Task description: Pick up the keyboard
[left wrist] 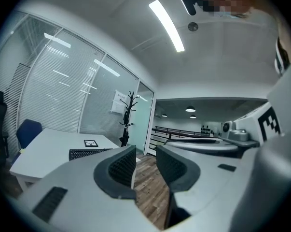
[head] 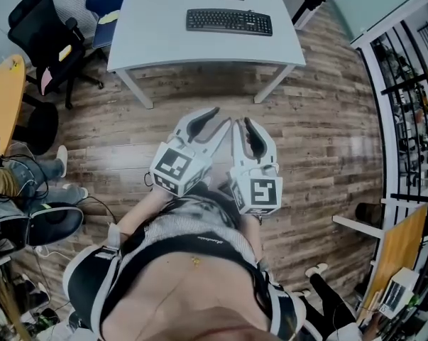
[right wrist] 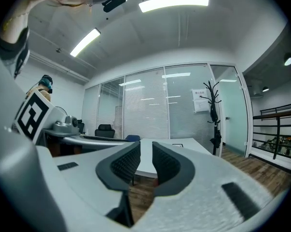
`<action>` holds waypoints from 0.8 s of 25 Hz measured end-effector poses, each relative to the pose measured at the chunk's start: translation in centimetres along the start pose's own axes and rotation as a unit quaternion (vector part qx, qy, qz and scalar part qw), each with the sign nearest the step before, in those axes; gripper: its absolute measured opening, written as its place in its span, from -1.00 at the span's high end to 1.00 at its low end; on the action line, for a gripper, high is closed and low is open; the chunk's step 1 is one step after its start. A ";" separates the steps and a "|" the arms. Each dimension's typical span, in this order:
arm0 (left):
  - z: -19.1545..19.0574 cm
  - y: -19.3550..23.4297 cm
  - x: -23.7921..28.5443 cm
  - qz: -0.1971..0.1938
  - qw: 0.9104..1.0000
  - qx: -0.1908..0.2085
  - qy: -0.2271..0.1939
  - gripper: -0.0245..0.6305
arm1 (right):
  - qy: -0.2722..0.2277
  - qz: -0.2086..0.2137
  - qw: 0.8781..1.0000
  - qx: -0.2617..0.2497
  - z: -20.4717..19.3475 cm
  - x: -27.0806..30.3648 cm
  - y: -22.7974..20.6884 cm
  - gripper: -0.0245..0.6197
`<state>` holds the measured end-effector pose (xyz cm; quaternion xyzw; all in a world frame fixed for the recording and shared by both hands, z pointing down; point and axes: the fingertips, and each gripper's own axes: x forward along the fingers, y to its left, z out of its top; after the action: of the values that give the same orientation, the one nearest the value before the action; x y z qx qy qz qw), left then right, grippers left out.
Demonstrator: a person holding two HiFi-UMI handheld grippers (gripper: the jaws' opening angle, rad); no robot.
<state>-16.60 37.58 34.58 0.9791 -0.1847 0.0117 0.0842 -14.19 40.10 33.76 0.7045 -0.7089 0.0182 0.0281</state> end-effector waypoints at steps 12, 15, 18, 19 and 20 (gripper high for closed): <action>-0.3 1.8 4.1 0.014 1.000 -0.004 0.014 0.60 | 0.004 0.000 1.000 0.007 -0.2 2.6 -3.4 0.67; -0.3 2.6 5.8 0.007 1.000 -0.005 0.017 0.60 | 0.005 -0.008 1.000 0.007 -0.4 4.0 -4.6 0.67; -0.1 3.8 7.7 -0.003 1.000 -0.003 0.017 0.60 | 0.005 -0.018 1.000 0.007 -0.2 5.8 -5.9 0.67; 0.1 4.3 8.4 -0.005 1.000 -0.003 0.016 0.60 | 0.005 -0.019 1.000 0.006 0.0 6.4 -6.3 0.67; 0.3 4.7 9.0 -0.008 1.000 -0.003 0.013 0.60 | 0.004 -0.021 1.000 0.004 0.1 7.0 -6.7 0.67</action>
<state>-9.93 29.97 35.54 0.9801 -0.1757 0.0237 0.0896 -7.50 33.02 33.98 0.7192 -0.6939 0.0232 0.0279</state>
